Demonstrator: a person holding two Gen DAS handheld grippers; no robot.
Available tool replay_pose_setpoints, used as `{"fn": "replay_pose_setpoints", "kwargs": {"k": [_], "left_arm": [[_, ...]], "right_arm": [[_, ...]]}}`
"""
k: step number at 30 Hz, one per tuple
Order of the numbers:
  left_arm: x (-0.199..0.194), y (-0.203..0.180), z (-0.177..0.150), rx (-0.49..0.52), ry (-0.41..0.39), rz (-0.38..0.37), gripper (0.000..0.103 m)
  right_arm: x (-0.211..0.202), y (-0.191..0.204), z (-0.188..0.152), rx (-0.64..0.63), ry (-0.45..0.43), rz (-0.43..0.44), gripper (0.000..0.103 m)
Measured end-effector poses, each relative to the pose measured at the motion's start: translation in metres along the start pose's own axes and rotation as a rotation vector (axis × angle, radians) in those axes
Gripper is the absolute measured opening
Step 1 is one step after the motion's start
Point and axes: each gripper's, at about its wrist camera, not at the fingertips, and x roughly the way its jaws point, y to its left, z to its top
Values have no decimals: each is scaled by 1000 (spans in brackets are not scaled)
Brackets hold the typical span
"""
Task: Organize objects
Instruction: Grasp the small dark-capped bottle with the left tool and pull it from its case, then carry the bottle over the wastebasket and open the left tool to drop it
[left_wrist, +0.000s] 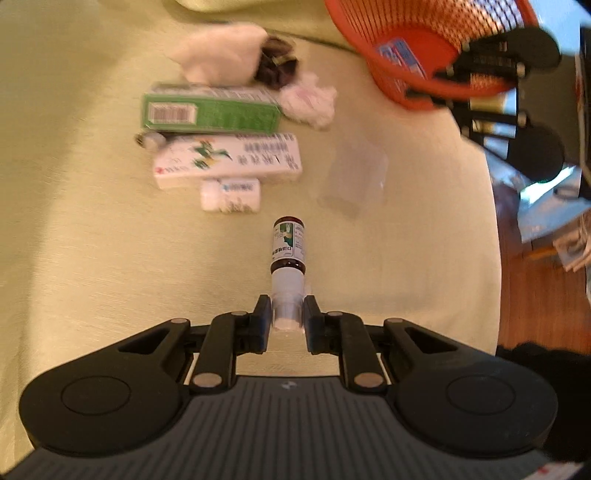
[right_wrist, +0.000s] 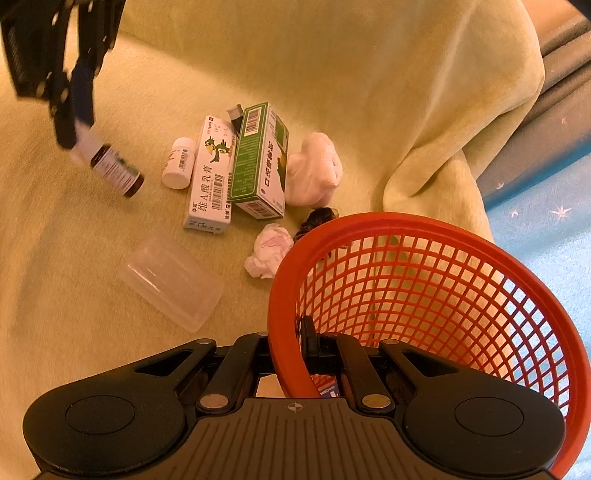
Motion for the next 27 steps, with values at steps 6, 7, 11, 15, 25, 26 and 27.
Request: {"fn": "replay_pose_setpoints", "kwargs": {"k": [6, 7, 11, 15, 25, 26, 27], "left_arm": [[-17, 3, 21, -52, -72, 1, 14], [-19, 4, 25, -65, -82, -4, 14], [-35, 3, 44, -94, -139, -26, 14], [-52, -9, 71, -66, -192, -38, 14], [-75, -41, 129, 42, -271, -92, 14], [-74, -44, 132, 54, -275, -97, 14], [-74, -46, 136, 64, -277, -105, 14]], "right_arm": [[0, -1, 0, 0, 3, 1, 1], [0, -1, 0, -2, 3, 1, 1], [-1, -1, -1, -3, 1, 2, 1], [-1, -1, -1, -3, 1, 2, 1], [-1, -3, 2, 1, 8, 6, 1], [-1, -4, 2, 2, 8, 7, 1], [-1, -4, 3, 2, 8, 7, 1]]}}
